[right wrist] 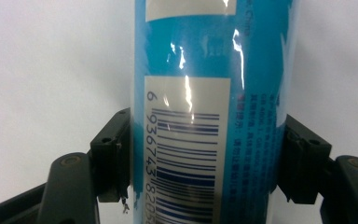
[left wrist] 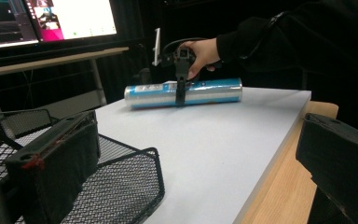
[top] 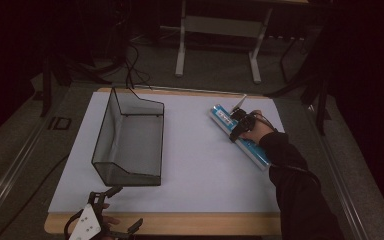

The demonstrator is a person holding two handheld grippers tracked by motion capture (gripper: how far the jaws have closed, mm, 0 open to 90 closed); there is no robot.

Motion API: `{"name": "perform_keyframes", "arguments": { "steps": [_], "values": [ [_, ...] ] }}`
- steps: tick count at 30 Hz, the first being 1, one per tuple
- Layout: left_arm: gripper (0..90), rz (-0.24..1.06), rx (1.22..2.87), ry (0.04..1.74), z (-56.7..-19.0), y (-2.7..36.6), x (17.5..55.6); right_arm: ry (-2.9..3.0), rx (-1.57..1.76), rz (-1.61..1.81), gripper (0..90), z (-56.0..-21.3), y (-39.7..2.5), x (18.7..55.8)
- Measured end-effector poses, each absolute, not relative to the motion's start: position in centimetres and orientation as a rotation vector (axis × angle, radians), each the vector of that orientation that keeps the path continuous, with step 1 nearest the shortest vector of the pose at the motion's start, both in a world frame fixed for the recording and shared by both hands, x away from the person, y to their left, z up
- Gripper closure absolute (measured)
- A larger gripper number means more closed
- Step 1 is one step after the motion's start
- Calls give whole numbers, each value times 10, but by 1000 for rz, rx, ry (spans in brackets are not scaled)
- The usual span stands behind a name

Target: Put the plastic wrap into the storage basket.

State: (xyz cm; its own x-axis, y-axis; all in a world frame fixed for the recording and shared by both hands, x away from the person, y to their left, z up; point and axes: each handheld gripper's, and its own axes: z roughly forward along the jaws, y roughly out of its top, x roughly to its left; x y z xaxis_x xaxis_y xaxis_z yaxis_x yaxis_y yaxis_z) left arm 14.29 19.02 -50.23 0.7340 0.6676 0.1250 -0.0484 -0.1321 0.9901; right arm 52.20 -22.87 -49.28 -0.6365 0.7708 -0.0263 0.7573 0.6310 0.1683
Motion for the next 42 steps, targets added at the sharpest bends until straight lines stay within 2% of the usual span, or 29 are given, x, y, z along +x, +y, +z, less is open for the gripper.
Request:
{"name": "perform_keyframes", "arguments": {
  "steps": [10, 22, 29, 42],
  "values": [
    [3, 670, 1600, 510, -502, 188, 143, 2653, 1418, 415, 319, -441, -242, 512],
    [2, 670, 1600, 514, -502, 187, 144, 2560, 1446, 643, 320, -386, -226, 494],
    [2, 664, 1601, 510, -502, 186, 145, 2516, 1371, 749, 321, -364, -204, 484],
    [2, 660, 1602, 500, -502, 185, 146, 2527, 1416, 1050, 320, -344, -147, 474]
  ]
}}
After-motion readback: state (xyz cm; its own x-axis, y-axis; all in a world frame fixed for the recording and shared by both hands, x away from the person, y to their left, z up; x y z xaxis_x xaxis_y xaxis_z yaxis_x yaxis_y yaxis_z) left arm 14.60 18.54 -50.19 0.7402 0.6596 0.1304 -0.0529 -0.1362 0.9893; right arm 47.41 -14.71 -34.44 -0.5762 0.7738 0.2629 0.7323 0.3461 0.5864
